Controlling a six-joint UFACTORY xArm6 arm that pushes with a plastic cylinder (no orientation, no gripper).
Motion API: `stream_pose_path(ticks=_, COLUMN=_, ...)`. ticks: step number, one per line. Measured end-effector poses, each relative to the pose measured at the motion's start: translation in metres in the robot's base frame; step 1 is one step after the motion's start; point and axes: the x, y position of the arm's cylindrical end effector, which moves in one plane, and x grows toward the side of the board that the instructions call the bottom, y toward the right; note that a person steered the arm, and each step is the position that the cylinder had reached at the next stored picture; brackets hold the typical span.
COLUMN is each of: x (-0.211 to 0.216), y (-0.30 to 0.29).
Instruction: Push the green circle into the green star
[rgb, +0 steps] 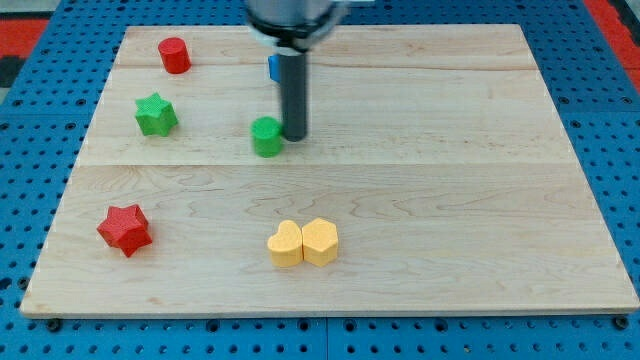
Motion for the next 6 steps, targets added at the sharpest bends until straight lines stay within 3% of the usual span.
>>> stream_pose_path(ticks=1, x=0.001, y=-0.037)
stream_pose_path(ticks=2, x=0.014, y=0.01)
stream_pose_path(ticks=4, x=0.043, y=-0.086)
stream_pose_path(ticks=6, x=0.004, y=-0.092)
